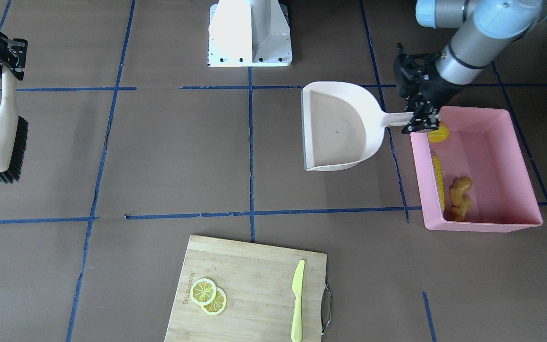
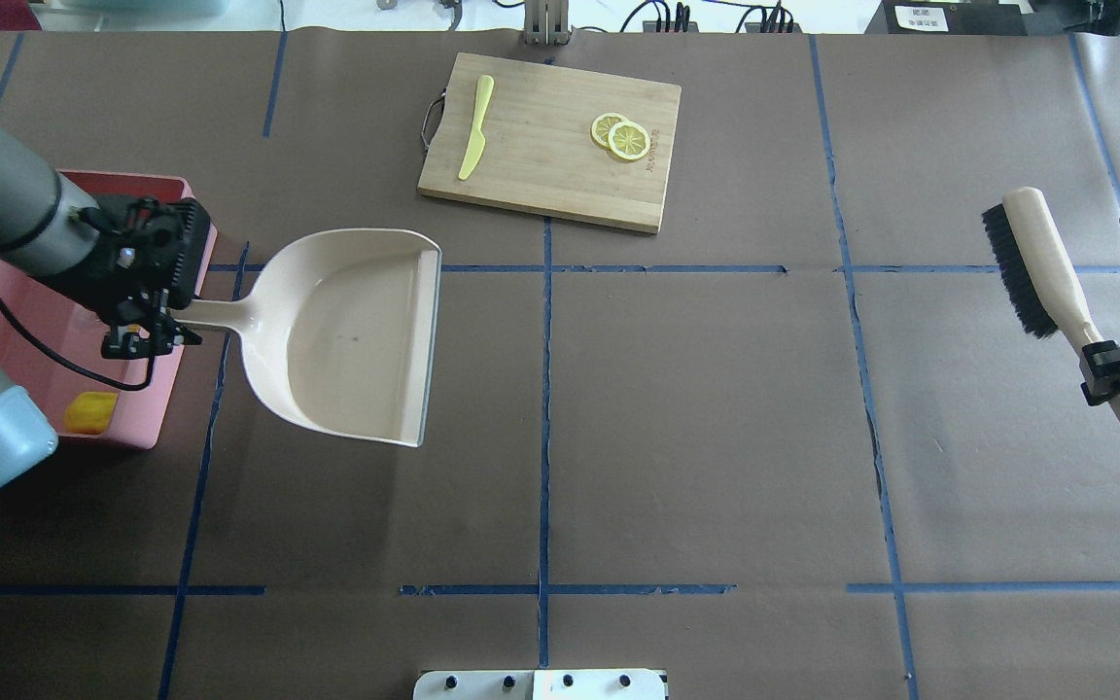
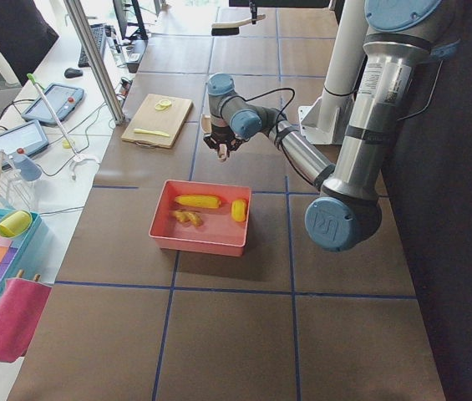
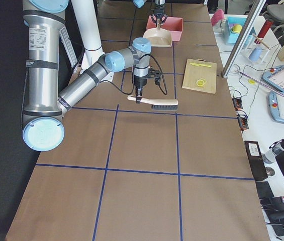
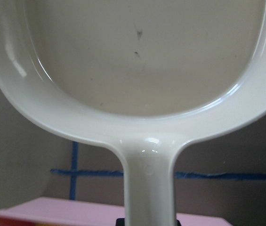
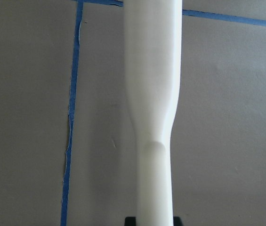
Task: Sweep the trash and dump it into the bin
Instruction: 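Bring the empty dustpan back and lower it onto the table with the left gripper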
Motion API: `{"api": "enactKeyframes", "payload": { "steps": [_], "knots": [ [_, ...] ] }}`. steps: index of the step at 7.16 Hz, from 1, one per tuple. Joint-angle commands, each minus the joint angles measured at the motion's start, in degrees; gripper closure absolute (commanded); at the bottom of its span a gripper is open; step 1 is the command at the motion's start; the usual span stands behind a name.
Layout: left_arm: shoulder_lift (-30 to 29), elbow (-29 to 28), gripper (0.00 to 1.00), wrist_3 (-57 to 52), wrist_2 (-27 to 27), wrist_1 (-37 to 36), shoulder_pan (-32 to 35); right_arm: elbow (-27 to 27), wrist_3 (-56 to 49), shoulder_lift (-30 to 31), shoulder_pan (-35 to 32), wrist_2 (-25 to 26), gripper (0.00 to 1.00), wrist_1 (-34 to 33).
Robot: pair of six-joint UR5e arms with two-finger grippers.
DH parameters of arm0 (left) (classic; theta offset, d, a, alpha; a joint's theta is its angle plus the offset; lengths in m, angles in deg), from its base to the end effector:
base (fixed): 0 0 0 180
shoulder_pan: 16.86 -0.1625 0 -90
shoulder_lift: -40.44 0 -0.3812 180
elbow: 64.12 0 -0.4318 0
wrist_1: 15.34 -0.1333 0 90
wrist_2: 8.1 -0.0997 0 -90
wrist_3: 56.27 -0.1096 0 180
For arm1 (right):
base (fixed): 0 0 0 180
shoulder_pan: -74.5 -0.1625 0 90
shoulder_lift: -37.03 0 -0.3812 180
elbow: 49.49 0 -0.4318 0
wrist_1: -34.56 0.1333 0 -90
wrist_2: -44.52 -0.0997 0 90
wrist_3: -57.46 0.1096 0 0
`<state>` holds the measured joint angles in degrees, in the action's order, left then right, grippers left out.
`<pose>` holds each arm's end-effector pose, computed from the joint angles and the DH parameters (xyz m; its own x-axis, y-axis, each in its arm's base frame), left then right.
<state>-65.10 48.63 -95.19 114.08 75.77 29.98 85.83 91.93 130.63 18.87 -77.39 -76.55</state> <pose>0.3400 -0.4721 0.2706 -0.0316 0.9964 0.0786 -0.6538 -0.0801 0.7524 -0.1774 -0.3929 0.3076 0.7901 -0.0844 0.6071 0.0985 0.9951 0.0102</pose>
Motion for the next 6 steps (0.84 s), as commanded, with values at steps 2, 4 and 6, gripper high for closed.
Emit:
{"api": "enactKeyframes", "payload": {
  "steps": [2,4,6],
  "knots": [
    [-5.37,-6.48,0.83,3.04,-5.99,-0.66,-8.34,-0.41,0.06,0.09,0.0,0.0,0.96,-0.07],
    [-6.86,-7.1,0.83,6.39,-9.13,-0.93,-11.24,-1.2,-0.2,0.87,0.0,0.0,0.96,-0.08],
    [-6.96,-7.11,0.8,9.27,-10.03,-1.02,-12.48,-1.9,-0.11,0.97,0.0,0.0,0.95,-0.08]
  ]
}}
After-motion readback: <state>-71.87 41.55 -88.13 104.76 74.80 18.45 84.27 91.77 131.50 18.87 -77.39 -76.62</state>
